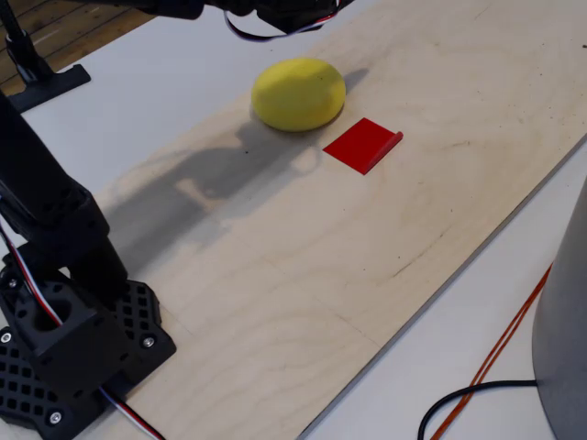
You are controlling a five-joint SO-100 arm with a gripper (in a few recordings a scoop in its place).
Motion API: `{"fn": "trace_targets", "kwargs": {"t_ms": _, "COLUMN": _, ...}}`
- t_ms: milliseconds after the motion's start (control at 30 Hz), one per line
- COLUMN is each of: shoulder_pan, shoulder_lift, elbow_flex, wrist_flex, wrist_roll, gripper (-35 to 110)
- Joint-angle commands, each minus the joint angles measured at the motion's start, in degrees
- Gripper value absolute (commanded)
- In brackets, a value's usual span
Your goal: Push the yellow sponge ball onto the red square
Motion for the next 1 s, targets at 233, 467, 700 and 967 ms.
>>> {"fn": "trace_targets", "kwargs": {"t_ms": 233, "shoulder_pan": -6.15, "shoulder_lift": 6.5, "elbow_flex": -9.14, "wrist_flex": 21.27, "wrist_roll": 5.36, "gripper": 18}}
{"fn": "trace_targets", "kwargs": {"t_ms": 467, "shoulder_pan": -12.48, "shoulder_lift": 6.86, "elbow_flex": -10.55, "wrist_flex": 23.64, "wrist_roll": 11.69, "gripper": 18}}
{"fn": "trace_targets", "kwargs": {"t_ms": 700, "shoulder_pan": -18.28, "shoulder_lift": 3.69, "elbow_flex": -17.14, "wrist_flex": 30.41, "wrist_roll": 16.26, "gripper": 20}}
{"fn": "trace_targets", "kwargs": {"t_ms": 967, "shoulder_pan": -20.3, "shoulder_lift": 6.33, "elbow_flex": -15.38, "wrist_flex": 37.53, "wrist_roll": 22.76, "gripper": 20}}
